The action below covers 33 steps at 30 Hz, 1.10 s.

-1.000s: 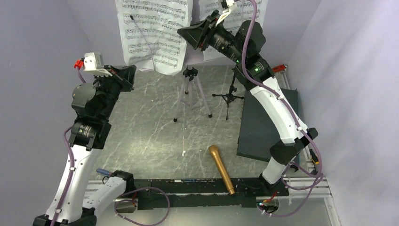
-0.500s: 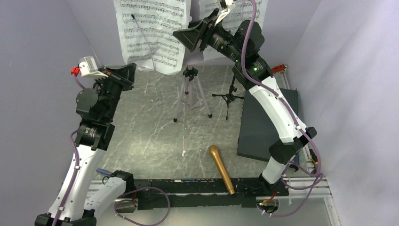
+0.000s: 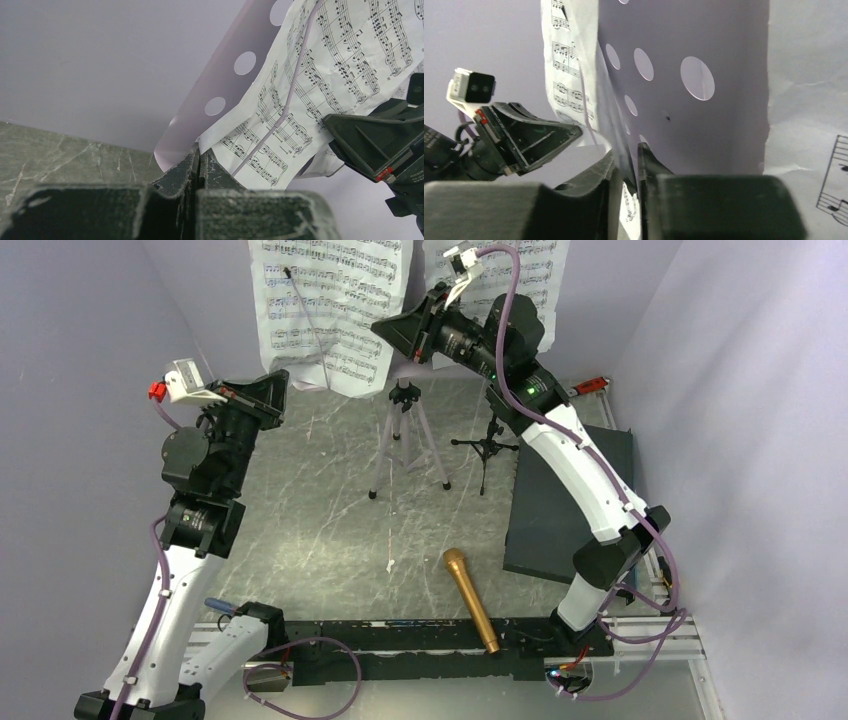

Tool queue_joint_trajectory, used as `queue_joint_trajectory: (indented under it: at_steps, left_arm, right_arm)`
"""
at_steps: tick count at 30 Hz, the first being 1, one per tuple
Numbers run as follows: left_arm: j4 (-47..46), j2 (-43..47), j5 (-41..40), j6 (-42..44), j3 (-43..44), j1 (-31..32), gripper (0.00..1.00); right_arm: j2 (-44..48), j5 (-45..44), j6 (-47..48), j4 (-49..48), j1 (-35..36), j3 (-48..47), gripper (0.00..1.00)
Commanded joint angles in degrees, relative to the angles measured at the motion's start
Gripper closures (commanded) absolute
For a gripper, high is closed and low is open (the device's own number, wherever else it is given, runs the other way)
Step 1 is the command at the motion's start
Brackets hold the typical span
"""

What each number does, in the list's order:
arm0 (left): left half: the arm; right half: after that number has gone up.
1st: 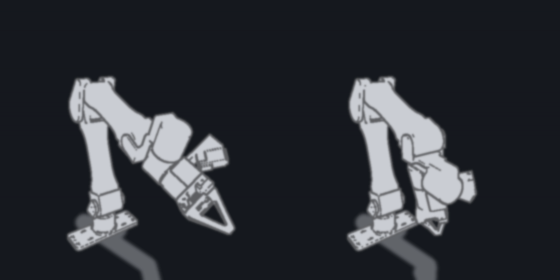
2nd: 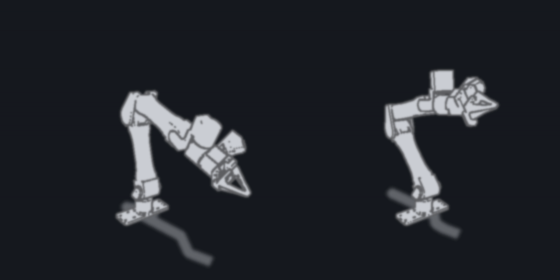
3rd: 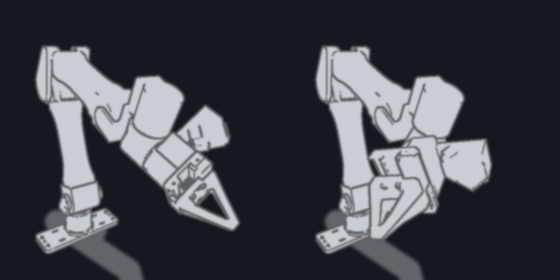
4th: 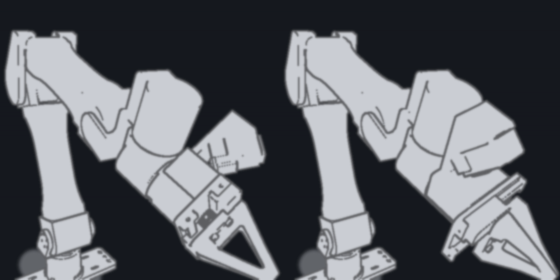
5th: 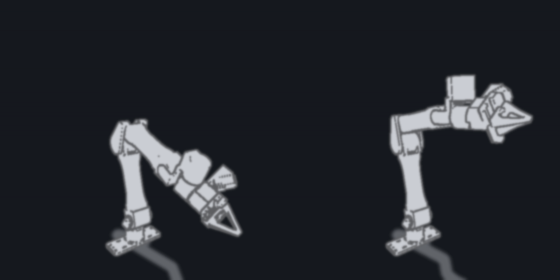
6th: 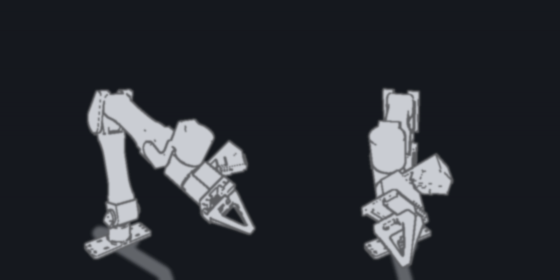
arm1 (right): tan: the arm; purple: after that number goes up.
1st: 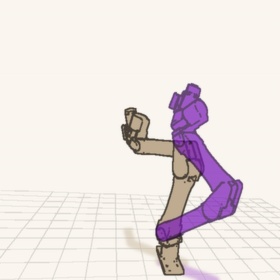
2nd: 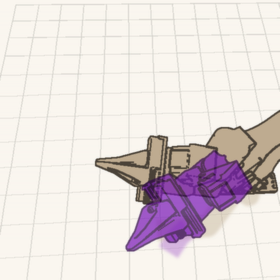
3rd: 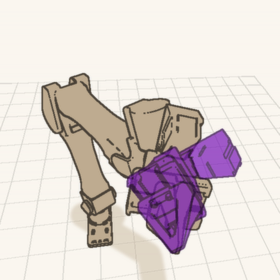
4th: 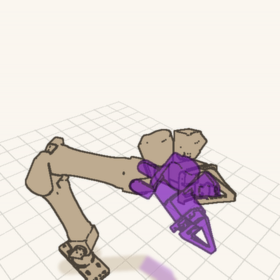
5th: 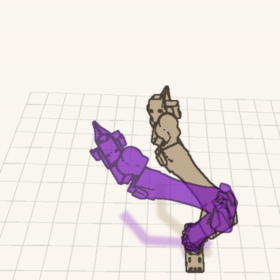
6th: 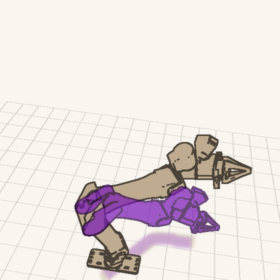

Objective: Set up the instrument practice props

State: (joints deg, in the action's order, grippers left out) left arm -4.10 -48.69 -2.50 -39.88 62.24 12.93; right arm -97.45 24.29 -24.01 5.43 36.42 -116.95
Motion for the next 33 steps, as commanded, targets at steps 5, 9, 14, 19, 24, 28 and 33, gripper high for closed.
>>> queue_joint_trajectory:
  at_steps: [5,9,14,19,24,28,33]
  left_arm:
    - [-2.84,1.59,-1.14,-0.22,-0.98,-0.27,0.97]
    - [-2.26,2.51,-2.06,-0.09,-1.91,-0.27,0.97]
    - [-0.83,2.8,-2.31,0.24,-2.08,-0.27,0.97]
    - [0.06,1.35,-1.01,-0.17,-1.74,-0.27,0.97]
    - [0.7,0.77,-0.83,-0.25,-1.6,-0.27,0.97]
    - [2.47,0.99,-1.68,-0.12,-1.29,-0.27,0.84]
    - [4.0,1.63,-2.95,1.3,-0.98,-0.27,0.58]
  right_arm:
    - [0.21,0.4,0.24,-1.68,0.4,-5.31,1.0]
    - [-1.03,0.34,0.43,-1.19,0.4,-8.54,1.0]
    - [-1.88,0.01,0.29,-1.56,0.41,-10.66,1.0]
    - [-4.23,0.38,0.41,0.52,0.47,-14.97,1.0]
    - [-4.59,0.28,-0.03,-0.02,0.48,-14.81,0.96]
    - [-4.15,0.63,-0.33,-0.45,0.5,-13.83,0.9]
    - [-1.56,-0.1,-0.15,-2.36,0.5,-8.99,0.73]
